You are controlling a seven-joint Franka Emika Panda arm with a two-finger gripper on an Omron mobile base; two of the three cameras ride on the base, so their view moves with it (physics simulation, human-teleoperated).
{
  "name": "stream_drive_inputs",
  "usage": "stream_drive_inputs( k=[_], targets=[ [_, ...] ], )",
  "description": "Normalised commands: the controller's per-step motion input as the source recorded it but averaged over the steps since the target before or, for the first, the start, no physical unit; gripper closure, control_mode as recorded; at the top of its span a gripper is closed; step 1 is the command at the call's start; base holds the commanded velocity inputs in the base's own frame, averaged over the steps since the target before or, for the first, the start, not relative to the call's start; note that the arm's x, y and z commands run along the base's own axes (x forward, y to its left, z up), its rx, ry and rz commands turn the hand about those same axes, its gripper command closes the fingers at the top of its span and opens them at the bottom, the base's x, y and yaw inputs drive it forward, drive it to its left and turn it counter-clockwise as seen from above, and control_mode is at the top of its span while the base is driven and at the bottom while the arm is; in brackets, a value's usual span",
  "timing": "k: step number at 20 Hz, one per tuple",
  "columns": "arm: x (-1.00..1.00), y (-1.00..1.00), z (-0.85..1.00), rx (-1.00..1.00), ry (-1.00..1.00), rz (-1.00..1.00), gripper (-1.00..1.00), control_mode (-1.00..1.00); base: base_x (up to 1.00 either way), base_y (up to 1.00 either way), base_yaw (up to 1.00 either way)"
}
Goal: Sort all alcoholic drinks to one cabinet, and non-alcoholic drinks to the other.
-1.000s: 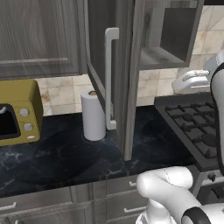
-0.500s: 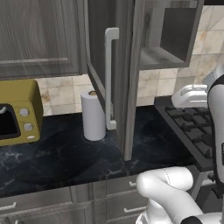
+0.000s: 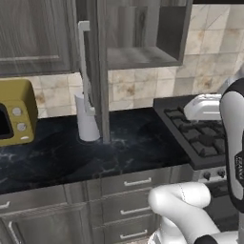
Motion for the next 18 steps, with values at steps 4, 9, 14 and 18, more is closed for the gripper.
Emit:
stream_drive_inputs(
  k=[4,9,14,18],
  targets=[
    [0.00,0.00,0.00,0.00,0.00,0.00,-1.00,1.00,-1.00,-0.89,-0.10],
    [0.00,0.00,0.00,0.00,0.00,0.00,-1.00,1.00,-0.84,-1.00,-0.10],
    [0.00,0.00,0.00,0.00,0.00,0.00,-1.00,1.00,-0.08,-1.00,-0.01],
    [0.00,0.00,0.00,0.00,0.00,0.00,-1.00,1.00,0.00,-1.00,0.00]
  ],
)
